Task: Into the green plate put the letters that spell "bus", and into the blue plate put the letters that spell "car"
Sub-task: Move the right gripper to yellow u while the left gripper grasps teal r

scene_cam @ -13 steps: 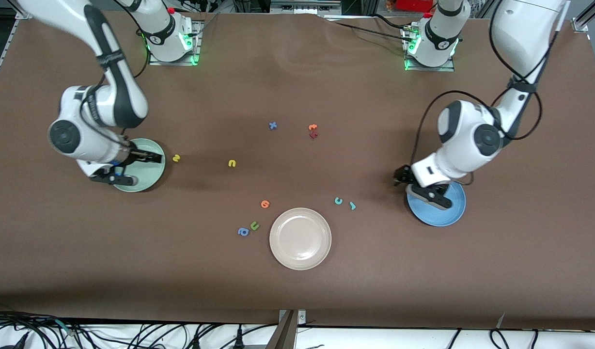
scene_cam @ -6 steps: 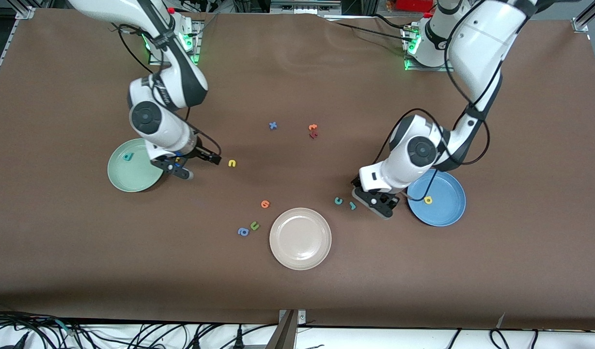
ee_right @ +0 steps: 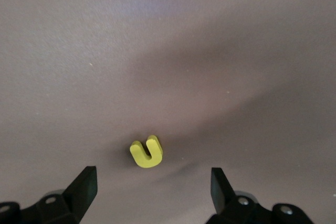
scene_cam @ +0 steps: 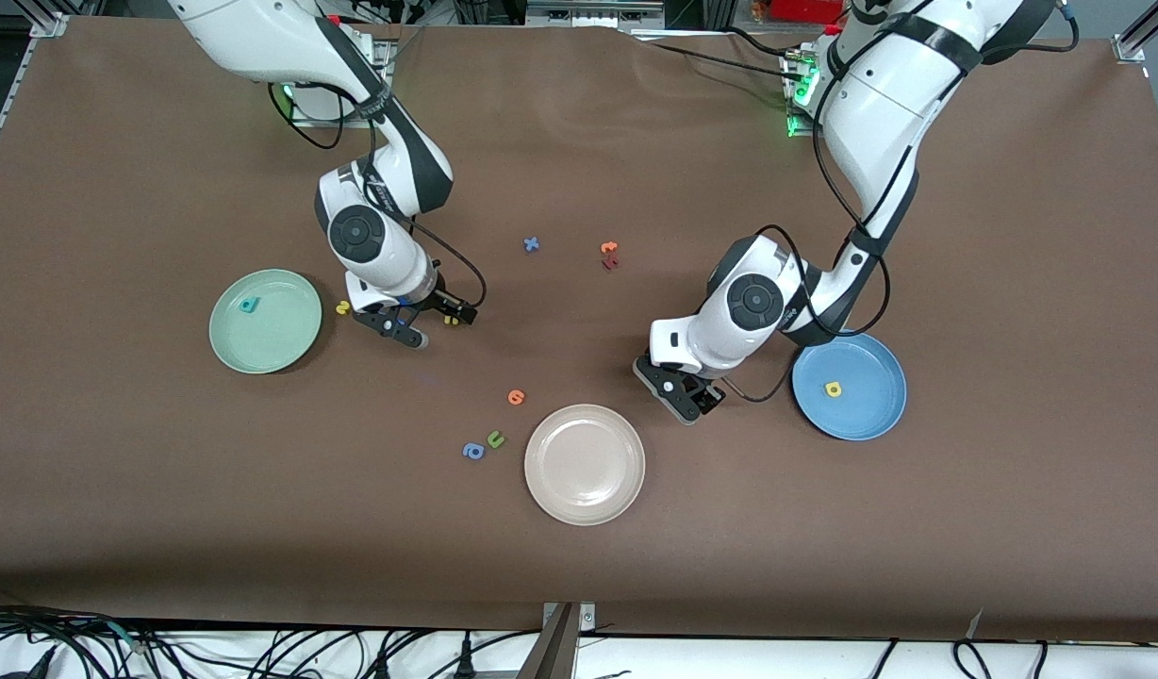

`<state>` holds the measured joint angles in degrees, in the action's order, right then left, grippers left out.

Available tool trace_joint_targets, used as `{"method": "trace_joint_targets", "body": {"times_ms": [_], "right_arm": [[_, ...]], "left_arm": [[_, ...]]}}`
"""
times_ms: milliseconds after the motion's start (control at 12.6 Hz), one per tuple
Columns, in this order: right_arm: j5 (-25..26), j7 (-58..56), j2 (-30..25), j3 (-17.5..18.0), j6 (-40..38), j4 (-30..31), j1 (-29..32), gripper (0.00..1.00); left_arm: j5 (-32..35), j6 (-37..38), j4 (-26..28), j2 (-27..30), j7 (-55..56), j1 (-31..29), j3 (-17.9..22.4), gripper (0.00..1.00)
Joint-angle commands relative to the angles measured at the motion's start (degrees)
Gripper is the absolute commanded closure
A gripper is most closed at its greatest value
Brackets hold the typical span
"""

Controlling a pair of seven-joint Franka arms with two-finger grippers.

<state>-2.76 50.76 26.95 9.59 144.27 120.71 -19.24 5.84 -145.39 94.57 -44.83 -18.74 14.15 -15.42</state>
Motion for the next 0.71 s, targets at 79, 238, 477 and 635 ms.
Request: {"method": "trace_joint_targets", "body": {"times_ms": [79,238,477,635], "right_arm": [[0.48,-2.41,1.61,-0.09,2.06,0.14,-0.36,0.30],[0.83,-5.48,1.97,-0.09,3.65,0.67,-0.28,0.31],[0.74,-5.58,1.97,-0.18,3.65,0.93,-0.27,0.43],[0.83,-5.58,1.97,-0.18,3.56,0.93,-0.27,0.56]], "left_arm": [[1.63,0.72,-1.93,-1.39,-4.72,-0.88,0.83,0.14],[1.63,0.72,-1.84,-1.75,-4.99,-0.70,0.92,0.22],[3.20,0.72,-2.02,-2.27,-4.99,0.61,1.44,0.42],[6.46,0.72,-2.11,-2.36,-4.81,0.44,1.45,0.63]]}}
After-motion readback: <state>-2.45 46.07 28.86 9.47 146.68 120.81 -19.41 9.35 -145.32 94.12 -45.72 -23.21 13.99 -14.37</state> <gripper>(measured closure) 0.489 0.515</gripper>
